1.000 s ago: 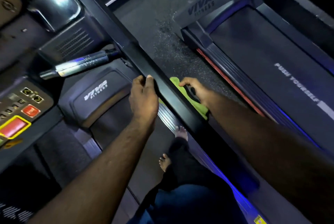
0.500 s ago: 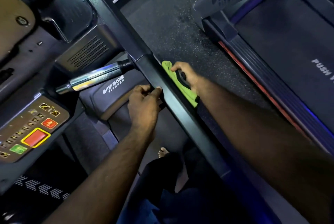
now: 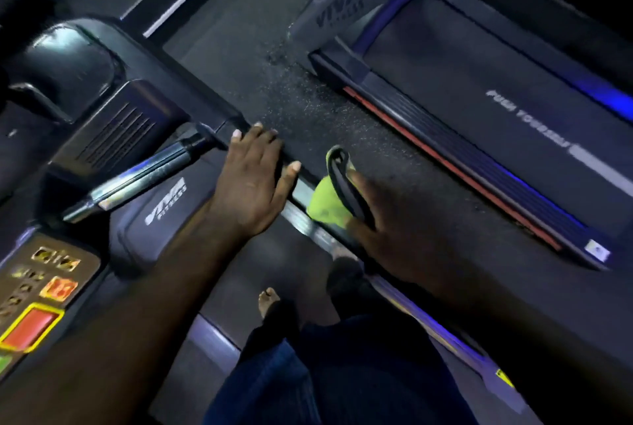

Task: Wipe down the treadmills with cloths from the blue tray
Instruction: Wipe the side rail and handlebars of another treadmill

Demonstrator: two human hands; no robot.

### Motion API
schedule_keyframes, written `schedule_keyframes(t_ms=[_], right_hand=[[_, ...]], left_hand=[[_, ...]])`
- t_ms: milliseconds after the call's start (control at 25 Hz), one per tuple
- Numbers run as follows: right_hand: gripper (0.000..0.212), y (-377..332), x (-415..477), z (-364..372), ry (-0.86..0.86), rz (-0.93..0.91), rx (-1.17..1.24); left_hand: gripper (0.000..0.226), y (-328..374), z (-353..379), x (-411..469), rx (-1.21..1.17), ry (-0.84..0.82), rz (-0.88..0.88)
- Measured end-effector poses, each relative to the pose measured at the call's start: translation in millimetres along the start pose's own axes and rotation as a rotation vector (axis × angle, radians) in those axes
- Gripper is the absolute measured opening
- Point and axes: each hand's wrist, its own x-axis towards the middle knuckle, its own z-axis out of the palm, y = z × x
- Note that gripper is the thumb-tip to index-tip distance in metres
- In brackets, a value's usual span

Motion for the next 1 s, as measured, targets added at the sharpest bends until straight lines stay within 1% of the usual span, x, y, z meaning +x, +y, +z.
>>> schedule_keyframes(t_ms=[40,80,160,200,240,320,400,480,560,640,680,760,800,840,880,920,960,1000], right_hand=[[0.075,0.6,-32.3,-0.7,0.055,0.003,-0.154],[0.082,4.0,-62.7,1.2,0.060,0.056,-0.258],[0.088,12.5,-113.6,12.4,0.029,0.204,-0.360],[0.084,11.2,-124.2,20.5,0.061,0.237,-0.383],[0.077,7.3,-120.5,29.9,0.126,0.274,-0.387],[0.067,-17.2,-80.8,48.9,0.283,0.354,-0.376],[0.069,-55.7,-30.3,71.0,0.405,0.407,-0.379],[0.071,-80.2,-10.7,80.5,0.448,0.430,-0.357],[0.074,-71.4,-32.9,84.1,0.424,0.384,-0.398],[0.076,-45.2,-78.2,83.6,0.453,0.389,-0.427],[0.076,-30.2,-101.0,80.7,0.488,0.430,-0.435],[0.073,-15.1,-128.9,76.0,0.561,0.569,-0.418],[0.072,-17.8,-127.9,78.8,0.593,0.661,-0.401],[0.071,-25.4,-115.8,83.5,0.629,0.748,-0.375],[0.070,-37.5,-97.8,88.4,0.656,0.797,-0.336],[0.069,-50.7,-80.4,89.4,0.661,0.805,-0.308],[0.068,-58.9,-69.7,87.7,0.641,0.757,-0.317],[0.067,-58.5,-69.7,84.8,0.584,0.665,-0.342]], left_hand=[[0.055,-7.8,1.2,5.5,0.055,-0.059,0.107],[0.057,-14.3,2.1,11.0,0.096,-0.099,0.180],[0.054,-18.8,1.1,15.9,0.151,-0.087,0.283],[0.053,-20.2,0.5,14.8,0.175,-0.057,0.312],[0.051,-20.5,1.3,14.9,0.189,-0.023,0.332],[0.047,-20.8,2.0,14.3,0.193,0.028,0.360],[0.047,-25.2,5.5,16.1,0.213,0.002,0.367],[0.055,-26.0,4.5,19.1,0.242,-0.051,0.370],[0.059,-24.2,1.9,19.9,0.264,-0.070,0.403],[0.052,-23.5,-0.4,19.9,0.282,-0.065,0.451],[0.053,-24.5,0.3,21.2,0.298,-0.086,0.458],[0.068,-23.1,-1.6,24.9,0.335,-0.269,0.377],[0.075,-22.9,-0.3,26.1,0.347,-0.310,0.352],[0.078,-24.3,2.9,27.3,0.343,-0.309,0.341],[0.077,-24.0,2.7,27.6,0.329,-0.327,0.322],[0.076,-23.4,1.8,28.5,0.317,-0.342,0.315],[0.076,-22.7,0.9,28.5,0.306,-0.340,0.318],[0.077,-23.0,1.2,27.8,0.300,-0.315,0.329]])
